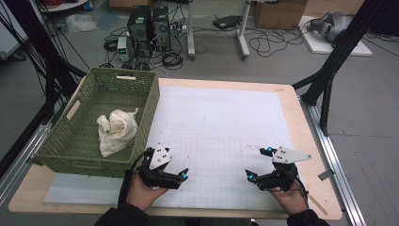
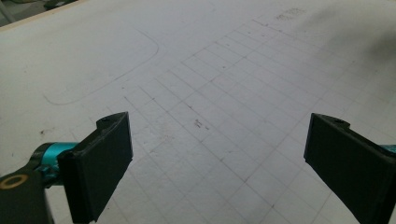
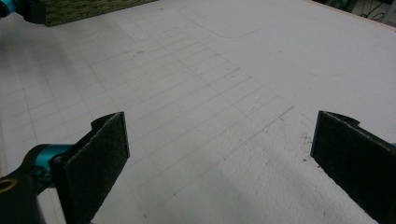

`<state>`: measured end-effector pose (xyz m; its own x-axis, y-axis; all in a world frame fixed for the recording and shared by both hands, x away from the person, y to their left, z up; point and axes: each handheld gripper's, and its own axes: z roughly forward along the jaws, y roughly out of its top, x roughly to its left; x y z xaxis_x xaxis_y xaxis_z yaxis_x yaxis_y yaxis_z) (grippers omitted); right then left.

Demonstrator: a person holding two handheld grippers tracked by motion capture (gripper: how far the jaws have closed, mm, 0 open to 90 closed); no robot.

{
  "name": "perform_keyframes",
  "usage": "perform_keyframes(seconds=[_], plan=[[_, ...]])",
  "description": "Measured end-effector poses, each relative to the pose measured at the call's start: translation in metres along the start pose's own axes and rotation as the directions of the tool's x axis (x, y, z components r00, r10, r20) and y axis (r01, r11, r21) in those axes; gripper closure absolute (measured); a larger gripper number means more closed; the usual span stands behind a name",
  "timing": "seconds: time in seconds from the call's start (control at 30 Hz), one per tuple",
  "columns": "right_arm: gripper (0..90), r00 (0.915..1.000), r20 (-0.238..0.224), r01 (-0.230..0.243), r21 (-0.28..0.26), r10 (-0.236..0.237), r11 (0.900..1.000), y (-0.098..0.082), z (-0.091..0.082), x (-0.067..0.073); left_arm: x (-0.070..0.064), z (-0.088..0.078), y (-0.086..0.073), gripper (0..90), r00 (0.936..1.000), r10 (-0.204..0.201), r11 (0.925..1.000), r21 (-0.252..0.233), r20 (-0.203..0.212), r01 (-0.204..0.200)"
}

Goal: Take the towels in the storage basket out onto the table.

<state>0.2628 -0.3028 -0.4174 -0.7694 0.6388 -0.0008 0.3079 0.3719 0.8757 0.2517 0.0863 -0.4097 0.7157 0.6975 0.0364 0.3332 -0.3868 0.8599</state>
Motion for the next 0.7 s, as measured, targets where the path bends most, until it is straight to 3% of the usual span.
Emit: perform_keyframes(seconds=[0.7], plan=[[3.5, 1.0, -0.004, 0.005, 0.004, -0.005, 1.0, 0.0007, -0.0002, 0.0025, -0.0008, -0.0004, -0.0013, 8.5, 1.0, 0.004, 0.9999, 0.011, 0.007, -0.004]])
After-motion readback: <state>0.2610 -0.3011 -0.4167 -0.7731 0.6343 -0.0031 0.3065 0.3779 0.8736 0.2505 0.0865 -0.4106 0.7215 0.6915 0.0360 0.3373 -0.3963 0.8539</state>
